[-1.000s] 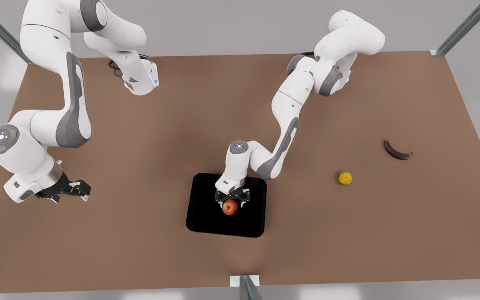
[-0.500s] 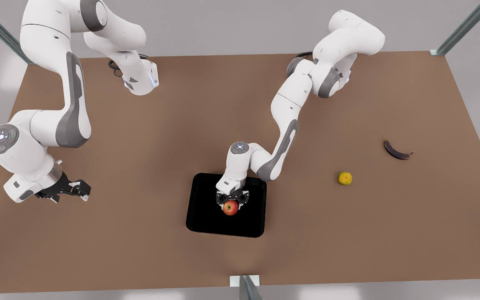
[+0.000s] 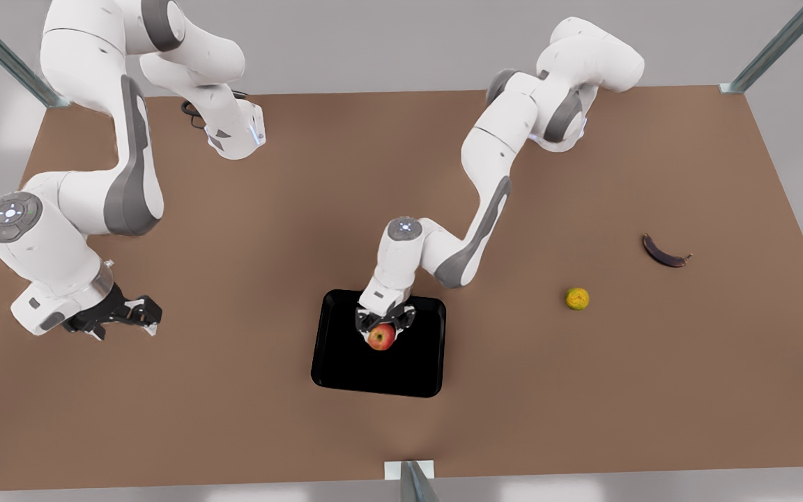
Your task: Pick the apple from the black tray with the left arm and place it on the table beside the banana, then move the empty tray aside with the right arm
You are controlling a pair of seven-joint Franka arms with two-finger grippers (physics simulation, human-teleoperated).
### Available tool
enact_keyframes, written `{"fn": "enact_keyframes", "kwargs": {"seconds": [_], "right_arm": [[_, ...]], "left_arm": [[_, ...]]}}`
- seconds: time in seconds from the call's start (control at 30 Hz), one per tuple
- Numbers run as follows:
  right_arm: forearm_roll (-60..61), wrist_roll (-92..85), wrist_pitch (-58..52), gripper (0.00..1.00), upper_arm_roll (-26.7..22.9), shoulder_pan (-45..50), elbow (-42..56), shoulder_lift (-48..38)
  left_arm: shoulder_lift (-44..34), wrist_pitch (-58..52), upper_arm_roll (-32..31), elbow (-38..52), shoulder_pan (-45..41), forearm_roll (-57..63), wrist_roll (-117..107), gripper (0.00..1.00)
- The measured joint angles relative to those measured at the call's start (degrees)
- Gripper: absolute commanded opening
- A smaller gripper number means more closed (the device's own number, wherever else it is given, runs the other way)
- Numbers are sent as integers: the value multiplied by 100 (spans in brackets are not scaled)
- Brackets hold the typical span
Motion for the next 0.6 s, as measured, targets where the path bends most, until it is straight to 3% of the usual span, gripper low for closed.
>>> {"fn": "enact_keyframes", "kwargs": {"seconds": [0.1, 0.2, 0.33, 0.37, 0.4, 0.57, 0.6], "right_arm": [[-90, 303, -526, 100, 4, 615, 441, 9], [-21, 847, -956, 100, 466, 1008, 631, 23], [139, 1598, -1280, 100, 1088, 1084, 656, 150], [231, 1807, -1333, 100, 1226, 1086, 642, 169], [303, 2029, -1340, 100, 1321, 1146, 602, 264], [119, 3334, -374, 100, 1397, 1394, -505, 456], [69, 3538, -163, 95, 1384, 1253, -564, 482]], "left_arm": [[-1886, -223, -12, -2367, 530, -758, 484, 74], [-2875, -402, 0, -3752, 1665, -1604, 1359, 75], [-2422, -632, 14, -3744, 2495, -2130, 2606, 78], [-2284, -663, 16, -3706, 2561, -2194, 2882, 84], [-2155, -682, 17, -3689, 2590, -2245, 3146, 100], [-2093, -757, 93, -3635, 2616, -2342, 4264, 100], [-2304, -1045, 298, -3238, 2613, -2350, 4428, 100]]}}
